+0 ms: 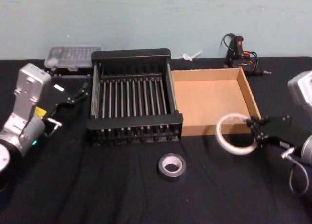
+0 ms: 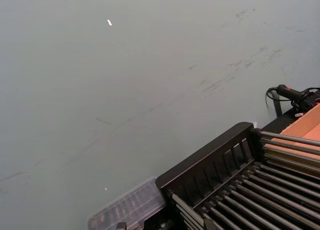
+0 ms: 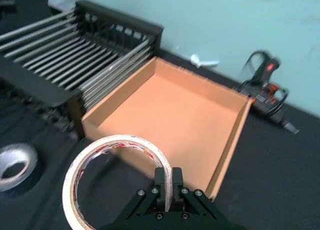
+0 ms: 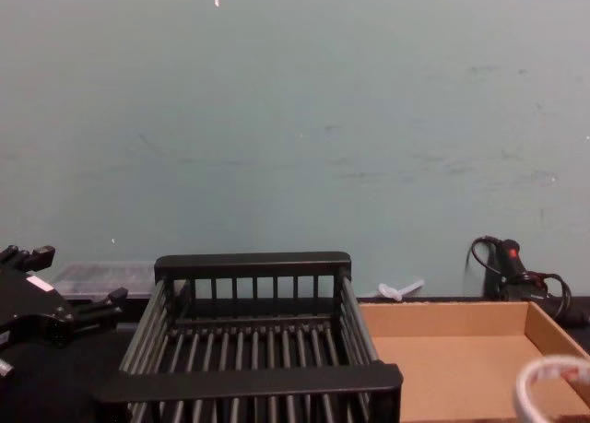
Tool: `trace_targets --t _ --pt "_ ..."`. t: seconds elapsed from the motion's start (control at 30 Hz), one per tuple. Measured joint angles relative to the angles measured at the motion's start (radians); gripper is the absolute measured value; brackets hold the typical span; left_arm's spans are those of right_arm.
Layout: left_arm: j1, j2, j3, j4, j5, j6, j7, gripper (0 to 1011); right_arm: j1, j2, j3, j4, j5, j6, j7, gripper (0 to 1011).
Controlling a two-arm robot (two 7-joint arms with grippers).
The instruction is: Pick up the white tape and place it into the black box , Pick up the silver tape and place it into the brown box.
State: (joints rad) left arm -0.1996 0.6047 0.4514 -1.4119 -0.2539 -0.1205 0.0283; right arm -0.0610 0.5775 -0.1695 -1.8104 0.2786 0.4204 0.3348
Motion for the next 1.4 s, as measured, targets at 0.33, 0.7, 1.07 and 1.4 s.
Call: trace_targets --t 0.33,0.7,1.07,1.4 --pt "0.000 0.000 0.000 0.000 0.000 0.000 0.000 1002 0.115 -0.038 -0.010 0.067 -0.030 -0.065 -0.010 91" --pt "0.000 0.000 0.000 0.000 0.000 0.000 0.000 1001 0.310 -0.109 -0.085 0.233 -0.049 -0.218 0.056 91" --pt "0.000 0.000 0.000 0.000 0.000 0.000 0.000 1001 0.466 -0.186 -0.178 0.393 -0.056 -0.296 0.112 90" --pt "0.000 0.000 0.000 0.000 0.000 0.000 0.000 1001 0.607 -0.281 -0.279 0.584 -0.076 -0.377 0.162 90"
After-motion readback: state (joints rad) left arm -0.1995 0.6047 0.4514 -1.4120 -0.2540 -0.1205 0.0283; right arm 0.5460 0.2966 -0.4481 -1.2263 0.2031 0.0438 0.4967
